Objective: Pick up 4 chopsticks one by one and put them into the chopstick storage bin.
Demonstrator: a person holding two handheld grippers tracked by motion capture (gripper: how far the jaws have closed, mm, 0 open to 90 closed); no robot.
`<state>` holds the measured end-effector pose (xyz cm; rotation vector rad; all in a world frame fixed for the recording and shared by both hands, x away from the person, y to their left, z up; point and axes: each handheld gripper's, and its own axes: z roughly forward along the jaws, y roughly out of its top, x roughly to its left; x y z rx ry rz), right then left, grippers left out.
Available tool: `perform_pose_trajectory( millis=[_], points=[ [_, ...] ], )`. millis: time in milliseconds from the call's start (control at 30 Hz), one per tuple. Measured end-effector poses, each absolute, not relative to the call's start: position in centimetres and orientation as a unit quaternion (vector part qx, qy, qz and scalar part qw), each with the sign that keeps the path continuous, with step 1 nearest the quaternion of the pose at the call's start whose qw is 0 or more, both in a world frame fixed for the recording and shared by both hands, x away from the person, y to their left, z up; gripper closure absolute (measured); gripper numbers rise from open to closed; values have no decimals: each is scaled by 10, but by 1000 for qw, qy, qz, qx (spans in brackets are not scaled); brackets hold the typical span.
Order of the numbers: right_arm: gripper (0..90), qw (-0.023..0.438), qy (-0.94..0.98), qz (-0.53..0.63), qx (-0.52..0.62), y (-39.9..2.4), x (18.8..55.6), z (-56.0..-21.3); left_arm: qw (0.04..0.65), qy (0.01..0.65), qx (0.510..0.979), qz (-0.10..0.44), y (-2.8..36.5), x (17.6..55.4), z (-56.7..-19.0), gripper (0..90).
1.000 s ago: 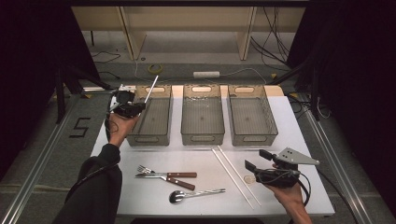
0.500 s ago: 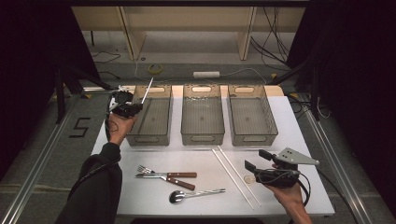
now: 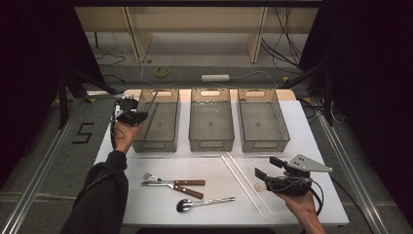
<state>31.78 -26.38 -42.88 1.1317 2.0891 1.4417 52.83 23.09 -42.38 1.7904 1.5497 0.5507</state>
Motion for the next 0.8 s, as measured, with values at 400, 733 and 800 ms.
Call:
perform_pose_trajectory(
  millis=[400, 733, 800],
  points=[
    [271, 169, 747, 506, 397, -261, 319, -428, 390, 588, 687, 173, 231, 497, -408, 483],
    [272, 138, 795, 451, 381, -246, 326, -424, 426, 541, 704, 174, 216, 451, -392, 298],
    [281, 133, 810, 429, 378, -241, 329, -422, 440, 530, 705, 167, 214, 441, -390, 276]
  ],
)
